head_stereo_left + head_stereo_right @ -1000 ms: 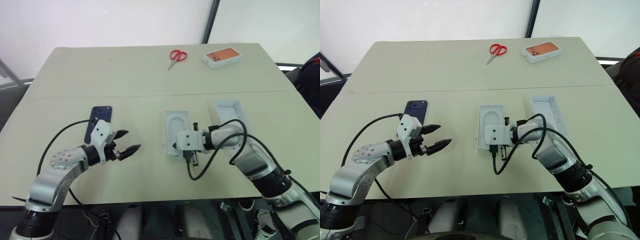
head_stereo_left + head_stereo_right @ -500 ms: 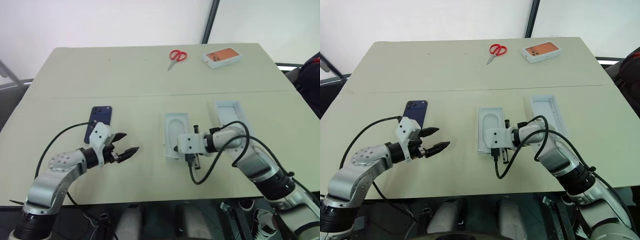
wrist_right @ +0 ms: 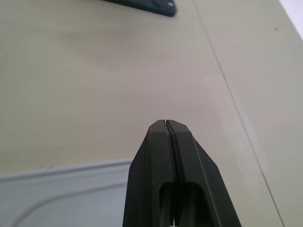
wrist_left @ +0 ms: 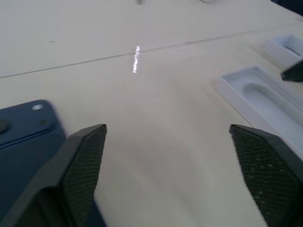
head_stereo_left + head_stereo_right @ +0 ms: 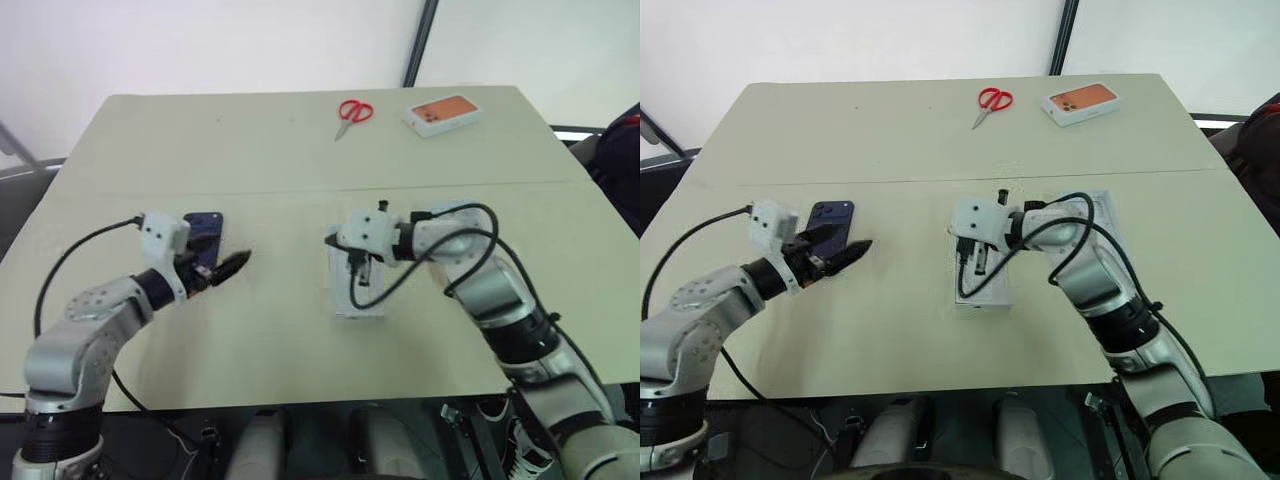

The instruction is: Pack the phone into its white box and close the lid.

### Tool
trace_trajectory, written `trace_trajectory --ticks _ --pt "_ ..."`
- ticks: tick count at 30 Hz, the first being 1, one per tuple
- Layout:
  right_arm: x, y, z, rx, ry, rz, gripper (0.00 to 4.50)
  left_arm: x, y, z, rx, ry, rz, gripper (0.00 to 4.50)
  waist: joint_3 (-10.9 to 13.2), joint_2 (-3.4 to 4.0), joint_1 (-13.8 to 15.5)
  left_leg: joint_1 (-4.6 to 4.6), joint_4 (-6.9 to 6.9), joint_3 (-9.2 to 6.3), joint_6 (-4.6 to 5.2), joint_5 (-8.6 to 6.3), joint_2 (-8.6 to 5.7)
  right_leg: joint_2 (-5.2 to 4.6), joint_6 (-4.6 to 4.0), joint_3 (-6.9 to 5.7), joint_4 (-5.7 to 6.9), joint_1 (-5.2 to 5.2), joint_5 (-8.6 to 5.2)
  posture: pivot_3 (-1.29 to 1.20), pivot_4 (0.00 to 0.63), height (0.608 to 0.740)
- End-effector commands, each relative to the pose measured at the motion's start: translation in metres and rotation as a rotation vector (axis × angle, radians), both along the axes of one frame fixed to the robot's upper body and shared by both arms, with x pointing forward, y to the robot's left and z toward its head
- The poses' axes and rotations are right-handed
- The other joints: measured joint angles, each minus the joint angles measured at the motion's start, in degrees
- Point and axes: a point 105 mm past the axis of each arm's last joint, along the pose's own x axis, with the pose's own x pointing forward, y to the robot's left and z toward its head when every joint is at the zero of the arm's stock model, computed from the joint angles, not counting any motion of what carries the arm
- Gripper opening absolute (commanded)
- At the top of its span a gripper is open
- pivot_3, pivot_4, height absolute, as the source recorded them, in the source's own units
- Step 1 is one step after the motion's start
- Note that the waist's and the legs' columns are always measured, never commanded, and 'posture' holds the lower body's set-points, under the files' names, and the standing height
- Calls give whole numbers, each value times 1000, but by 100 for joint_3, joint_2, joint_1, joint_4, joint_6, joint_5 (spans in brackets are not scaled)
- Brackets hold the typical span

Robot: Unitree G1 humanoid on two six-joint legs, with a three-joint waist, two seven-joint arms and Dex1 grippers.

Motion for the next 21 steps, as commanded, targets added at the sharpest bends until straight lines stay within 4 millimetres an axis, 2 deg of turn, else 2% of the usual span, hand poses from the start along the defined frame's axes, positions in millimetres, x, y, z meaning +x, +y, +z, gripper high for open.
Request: trace_trajectory --ticks 1,7,11,17,21 --pt "2 27 5 37 -21 10 0 8 29 12 -62 8 171 4493 0 0 -5 0 0 -1 -1 1 0 1 0 0 1 -2 0 0 150 740" --pt "12 72 -6 67 -6 0 0 24 67 10 -186 165 419 4493 -2 -4 -15 -1 2 -3 -16 9 -8 3 1 -2 9 -8 0 0 150 740" --pt "17 101 -22 55 12 -14 0 22 81 -10 -119 351 485 4493 -7 -12 -43 -2 -3 -2 -48 27 -13 3 1 -2 9 -11 0 0 150 740" --pt "13 118 -33 41 21 17 0 21 79 -32 -79 494 444 4493 -8 -13 -42 -3 -7 -3 -56 31 -11 3 1 0 12 -17 1 0 150 740" --pt "11 126 -36 43 17 31 0 20 65 -41 -107 579 347 4493 -8 -13 -38 -2 -11 -4 -61 34 -10 3 1 1 18 -20 0 0 150 740"
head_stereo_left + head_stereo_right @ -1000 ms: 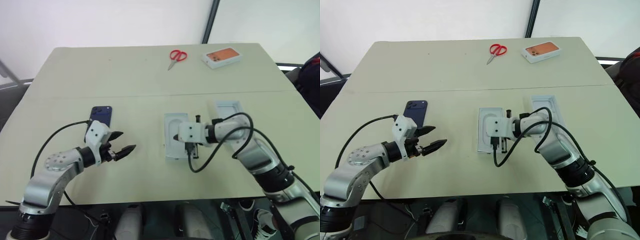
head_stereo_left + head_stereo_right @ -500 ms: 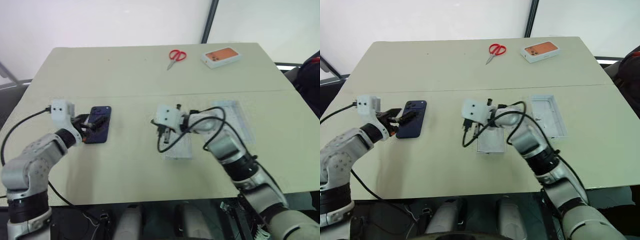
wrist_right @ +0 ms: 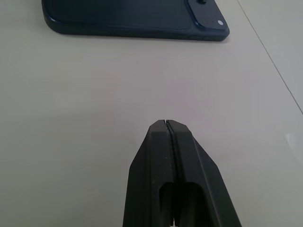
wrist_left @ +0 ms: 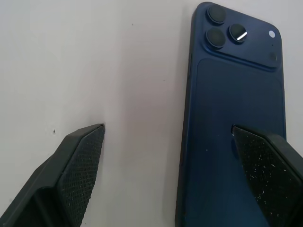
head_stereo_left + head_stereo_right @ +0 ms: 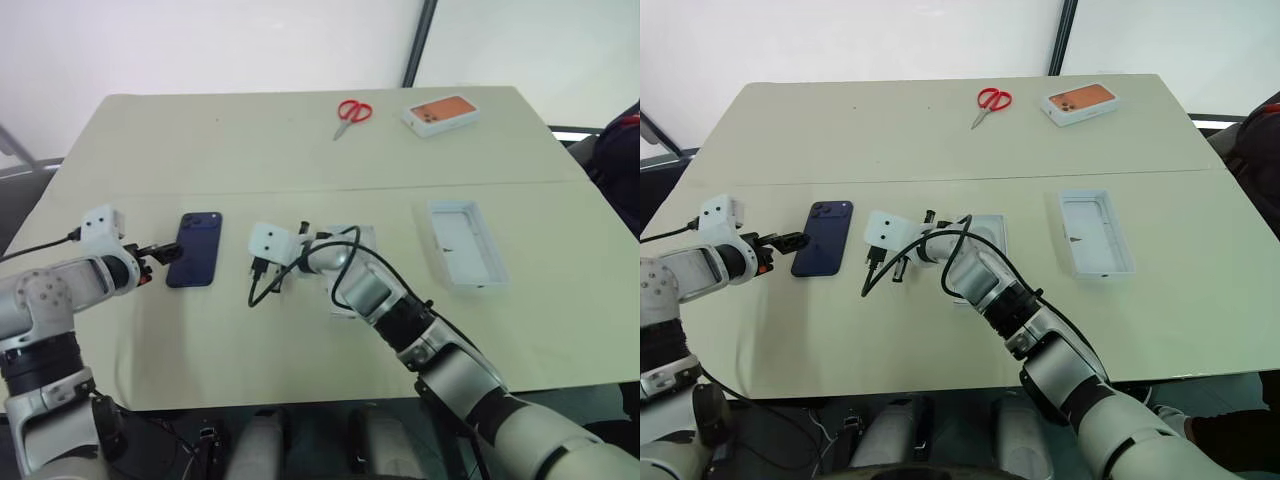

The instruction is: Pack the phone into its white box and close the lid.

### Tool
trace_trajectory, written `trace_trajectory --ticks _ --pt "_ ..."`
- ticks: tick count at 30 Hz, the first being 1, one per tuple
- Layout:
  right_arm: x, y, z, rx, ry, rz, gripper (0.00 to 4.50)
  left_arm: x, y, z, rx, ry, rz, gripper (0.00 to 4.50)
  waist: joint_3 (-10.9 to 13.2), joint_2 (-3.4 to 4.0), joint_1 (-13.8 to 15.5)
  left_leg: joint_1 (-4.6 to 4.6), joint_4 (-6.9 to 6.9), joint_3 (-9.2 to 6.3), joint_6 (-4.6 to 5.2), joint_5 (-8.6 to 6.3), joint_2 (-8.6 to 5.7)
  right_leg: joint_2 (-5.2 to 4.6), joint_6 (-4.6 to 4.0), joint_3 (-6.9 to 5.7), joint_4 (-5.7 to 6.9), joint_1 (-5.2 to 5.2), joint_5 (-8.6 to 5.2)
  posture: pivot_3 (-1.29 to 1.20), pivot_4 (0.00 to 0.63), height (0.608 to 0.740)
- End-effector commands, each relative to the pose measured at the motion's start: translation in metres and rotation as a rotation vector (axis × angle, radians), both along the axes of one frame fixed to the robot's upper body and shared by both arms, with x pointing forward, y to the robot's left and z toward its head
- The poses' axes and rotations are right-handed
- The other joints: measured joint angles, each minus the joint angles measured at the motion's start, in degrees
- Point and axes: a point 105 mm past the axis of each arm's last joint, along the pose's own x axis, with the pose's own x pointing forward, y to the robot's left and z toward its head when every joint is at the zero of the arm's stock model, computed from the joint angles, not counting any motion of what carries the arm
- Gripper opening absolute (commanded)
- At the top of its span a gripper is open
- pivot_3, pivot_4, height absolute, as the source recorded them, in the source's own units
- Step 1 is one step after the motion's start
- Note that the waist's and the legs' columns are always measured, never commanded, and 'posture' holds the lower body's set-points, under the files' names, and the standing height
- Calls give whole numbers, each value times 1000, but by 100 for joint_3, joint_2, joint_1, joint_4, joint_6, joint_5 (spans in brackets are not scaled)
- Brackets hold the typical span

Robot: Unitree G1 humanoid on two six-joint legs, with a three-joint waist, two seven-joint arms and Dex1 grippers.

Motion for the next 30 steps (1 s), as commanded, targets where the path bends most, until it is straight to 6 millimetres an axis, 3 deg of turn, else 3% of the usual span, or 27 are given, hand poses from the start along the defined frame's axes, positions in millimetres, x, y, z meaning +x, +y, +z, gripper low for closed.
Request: trace_trajectory --ticks 1,11,19,30 --pt "-3 16 17 26 -67 45 0 -4 -22 -13 -69 86 -120 4493 0 0 9 0 0 0 0 0 1 -2 0 0 1 0 0 0 150 740" --pt "-3 13 9 21 -58 40 0 -7 -70 -21 -190 127 -295 4493 -11 9 52 1 0 -2 0 0 -1 -9 0 0 1 4 0 0 150 740" --pt "5 6 -1 -56 -95 2 0 -8 -82 -22 -233 122 -308 4493 -24 11 66 3 1 -4 0 0 -4 -12 0 -1 -1 9 0 0 150 740" --pt "4 15 -4 -63 -94 26 0 -9 -105 -23 -286 101 -368 4493 -49 19 64 6 0 -6 0 0 -5 -13 0 -1 -5 16 0 0 150 740"
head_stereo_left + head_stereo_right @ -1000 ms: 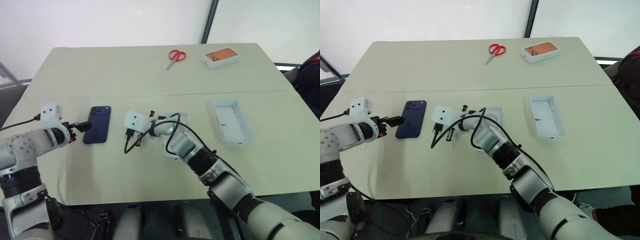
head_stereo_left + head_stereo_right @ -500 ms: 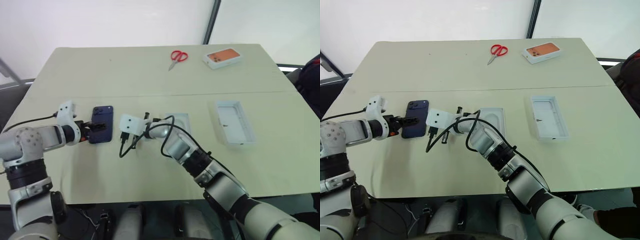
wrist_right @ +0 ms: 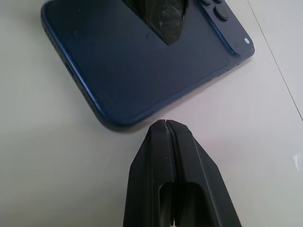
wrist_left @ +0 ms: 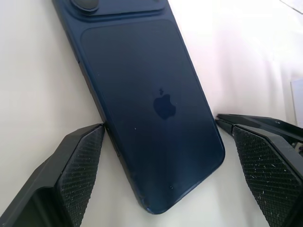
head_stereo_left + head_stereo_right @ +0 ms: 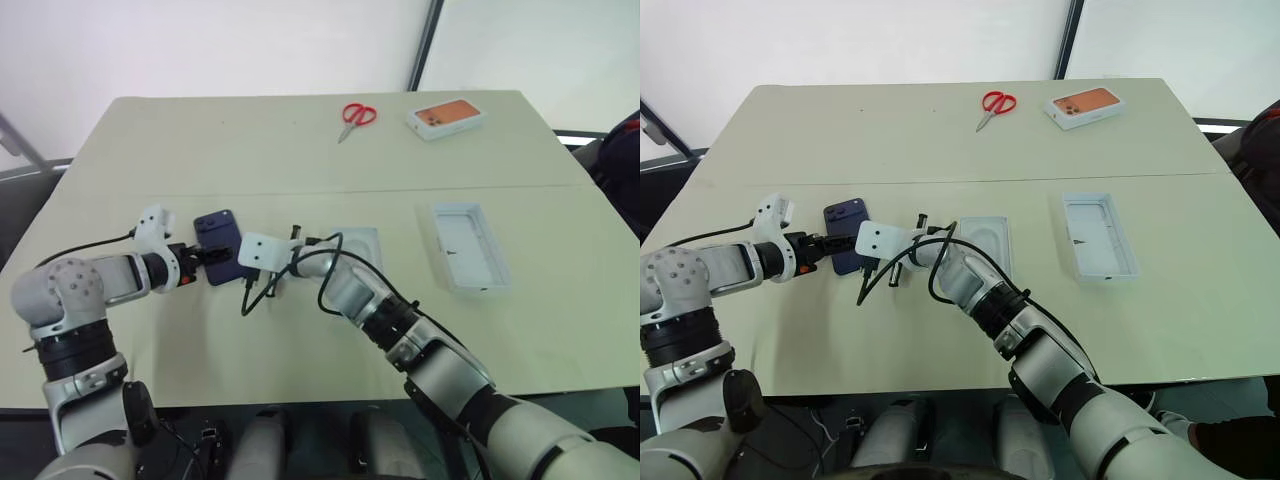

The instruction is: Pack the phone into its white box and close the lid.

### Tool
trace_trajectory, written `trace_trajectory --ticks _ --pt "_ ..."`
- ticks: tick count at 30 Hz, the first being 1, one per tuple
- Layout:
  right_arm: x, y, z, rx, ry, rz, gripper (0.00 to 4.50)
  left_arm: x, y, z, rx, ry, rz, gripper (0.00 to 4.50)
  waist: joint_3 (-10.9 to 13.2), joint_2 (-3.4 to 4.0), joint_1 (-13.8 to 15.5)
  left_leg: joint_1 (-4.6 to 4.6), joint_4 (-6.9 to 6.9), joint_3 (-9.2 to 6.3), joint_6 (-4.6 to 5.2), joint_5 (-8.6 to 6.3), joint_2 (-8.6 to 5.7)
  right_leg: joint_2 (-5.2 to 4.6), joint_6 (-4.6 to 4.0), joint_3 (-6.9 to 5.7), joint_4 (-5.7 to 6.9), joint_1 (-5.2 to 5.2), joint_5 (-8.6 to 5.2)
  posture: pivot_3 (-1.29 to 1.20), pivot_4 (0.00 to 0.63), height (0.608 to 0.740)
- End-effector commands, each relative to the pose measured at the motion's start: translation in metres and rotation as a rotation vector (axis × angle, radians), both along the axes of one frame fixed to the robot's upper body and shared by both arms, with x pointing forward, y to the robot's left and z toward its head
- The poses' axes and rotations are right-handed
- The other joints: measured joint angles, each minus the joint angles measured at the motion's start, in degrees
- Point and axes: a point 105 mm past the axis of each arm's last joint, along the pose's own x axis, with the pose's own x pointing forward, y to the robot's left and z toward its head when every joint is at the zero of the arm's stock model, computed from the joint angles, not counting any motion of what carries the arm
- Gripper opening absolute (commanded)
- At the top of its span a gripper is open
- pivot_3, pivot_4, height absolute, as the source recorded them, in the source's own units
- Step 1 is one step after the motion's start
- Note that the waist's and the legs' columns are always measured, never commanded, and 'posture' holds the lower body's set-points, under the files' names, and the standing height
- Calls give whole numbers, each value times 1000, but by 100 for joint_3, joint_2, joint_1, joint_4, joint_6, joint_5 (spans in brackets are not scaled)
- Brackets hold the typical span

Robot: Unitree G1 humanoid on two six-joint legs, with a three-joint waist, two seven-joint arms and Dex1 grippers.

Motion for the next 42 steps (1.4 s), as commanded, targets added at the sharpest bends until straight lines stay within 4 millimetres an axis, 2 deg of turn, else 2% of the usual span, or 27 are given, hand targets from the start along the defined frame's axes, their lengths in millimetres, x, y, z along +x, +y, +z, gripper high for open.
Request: trace_trajectory --ticks 1,9,14,19,26,30,41,42 --pt "-4 11 7 13 -20 38 0 -8 -28 -19 -76 87 -97 4493 -6 4 2 1 0 0 0 0 0 0 0 0 0 1 0 0 150 740" --pt "-8 12 6 19 -15 61 0 -4 -40 -18 -171 72 -90 4493 -13 5 11 4 0 -2 0 0 -1 -1 0 -2 -3 8 0 0 150 740" --pt "-9 11 4 16 -12 67 0 3 -39 -8 -280 38 -48 4493 -15 3 5 4 0 -6 0 0 -1 -1 0 -8 -6 11 0 0 150 740" --pt "-9 11 4 16 -13 68 0 6 -40 -9 -285 51 -37 4493 -15 3 -19 4 -2 -5 0 0 0 1 0 -7 -7 9 0 0 150 740" --pt "-9 8 2 12 -12 64 0 10 -16 -10 -230 50 63 4493 -15 2 -45 4 -3 -4 -1 0 2 3 0 -7 -7 7 0 0 150 740" --pt "-9 7 1 9 -11 65 0 19 -2 -3 -238 20 120 4493 -15 2 -55 7 -5 -4 -3 0 2 6 0 -7 -6 6 0 0 150 740" --pt "-9 4 1 5 -11 60 0 25 -2 0 -265 22 135 4493 -15 2 -68 6 -9 -3 -5 1 6 8 0 -5 -5 2 0 0 150 740" --pt "-9 1 1 8 -13 54 0 25 -2 1 -273 18 138 4248 -15 2 -69 6 -9 -3 -5 1 6 8 0 -5 -5 2 0 0 150 740"
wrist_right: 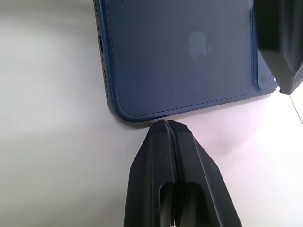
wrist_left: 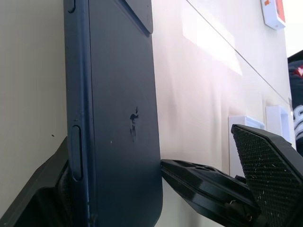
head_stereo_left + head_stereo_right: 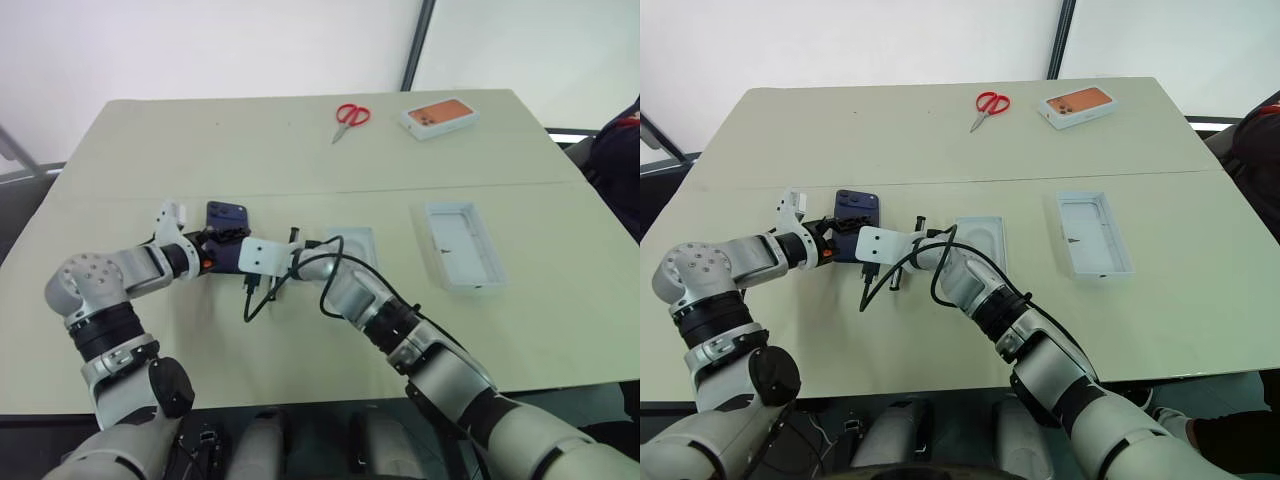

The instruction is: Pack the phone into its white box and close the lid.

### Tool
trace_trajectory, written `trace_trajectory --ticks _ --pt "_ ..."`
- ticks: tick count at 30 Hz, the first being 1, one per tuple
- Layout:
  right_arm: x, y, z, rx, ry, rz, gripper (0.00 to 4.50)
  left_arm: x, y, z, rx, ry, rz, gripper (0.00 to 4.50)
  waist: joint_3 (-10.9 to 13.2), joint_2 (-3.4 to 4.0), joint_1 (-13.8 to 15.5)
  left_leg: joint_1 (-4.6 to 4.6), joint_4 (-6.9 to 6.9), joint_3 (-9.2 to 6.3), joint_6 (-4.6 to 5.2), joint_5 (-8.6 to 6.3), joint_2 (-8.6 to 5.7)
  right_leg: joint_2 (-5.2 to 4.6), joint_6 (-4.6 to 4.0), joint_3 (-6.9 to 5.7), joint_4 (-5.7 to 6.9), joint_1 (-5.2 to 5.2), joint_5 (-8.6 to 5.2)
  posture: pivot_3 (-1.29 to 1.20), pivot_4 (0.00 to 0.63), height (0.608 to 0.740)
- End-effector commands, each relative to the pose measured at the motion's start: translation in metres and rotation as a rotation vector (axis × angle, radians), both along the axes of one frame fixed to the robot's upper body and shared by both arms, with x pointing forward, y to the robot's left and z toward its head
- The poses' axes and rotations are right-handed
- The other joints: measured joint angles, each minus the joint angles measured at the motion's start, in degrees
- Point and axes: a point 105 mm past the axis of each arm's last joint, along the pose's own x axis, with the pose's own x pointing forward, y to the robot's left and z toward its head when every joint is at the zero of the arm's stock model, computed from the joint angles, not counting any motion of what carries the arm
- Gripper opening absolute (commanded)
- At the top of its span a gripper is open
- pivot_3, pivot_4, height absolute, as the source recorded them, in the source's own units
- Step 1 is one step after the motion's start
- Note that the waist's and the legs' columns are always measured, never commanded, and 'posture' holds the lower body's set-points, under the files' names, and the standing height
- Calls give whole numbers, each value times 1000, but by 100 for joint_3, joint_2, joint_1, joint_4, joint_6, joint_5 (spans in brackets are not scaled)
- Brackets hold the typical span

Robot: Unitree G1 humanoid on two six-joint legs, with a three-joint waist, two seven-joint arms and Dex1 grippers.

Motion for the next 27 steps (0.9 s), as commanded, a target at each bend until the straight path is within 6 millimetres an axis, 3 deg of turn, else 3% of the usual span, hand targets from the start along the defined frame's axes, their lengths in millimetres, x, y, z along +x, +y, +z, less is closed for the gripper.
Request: trace_trajectory --ticks 1,4,11,14,18,25,27 --pt "-3 -2 5 13 -10 5 0 1 9 -1 6 11 55 3942 0 0 0 0 0 0 0 0 0 0 0 0 0 0 0 0 150 740" --pt "-1 -11 11 29 -9 -24 0 1 9 3 -6 -3 60 2723 1 -3 4 -8 0 0 0 0 1 -1 0 1 0 -10 0 0 150 740" --pt "2 -26 22 32 -34 -57 0 0 11 2 -53 3 85 2723 1 -4 18 -15 1 0 0 0 -1 -2 0 0 -1 -16 0 0 150 740" --pt "1 -29 25 32 -42 -57 0 0 11 3 -68 -5 97 1862 2 -5 17 -15 -1 1 0 0 -1 0 0 0 -1 -17 0 0 150 740" --pt "-2 -31 28 30 -54 -56 0 0 11 5 -82 -11 104 32 2 -6 20 -15 -1 1 0 0 0 0 0 0 -1 -16 0 0 150 740" --pt "-4 -44 44 45 -85 -71 0 -3 7 9 -122 -26 101 32 3 -6 14 -15 -1 2 0 0 -1 0 0 1 -2 -18 0 0 150 740" --pt "-7 -55 66 102 -91 -86 0 -5 1 16 -154 -65 85 32 5 -7 25 -16 -2 2 0 0 0 2 0 0 -2 -19 0 0 150 740"
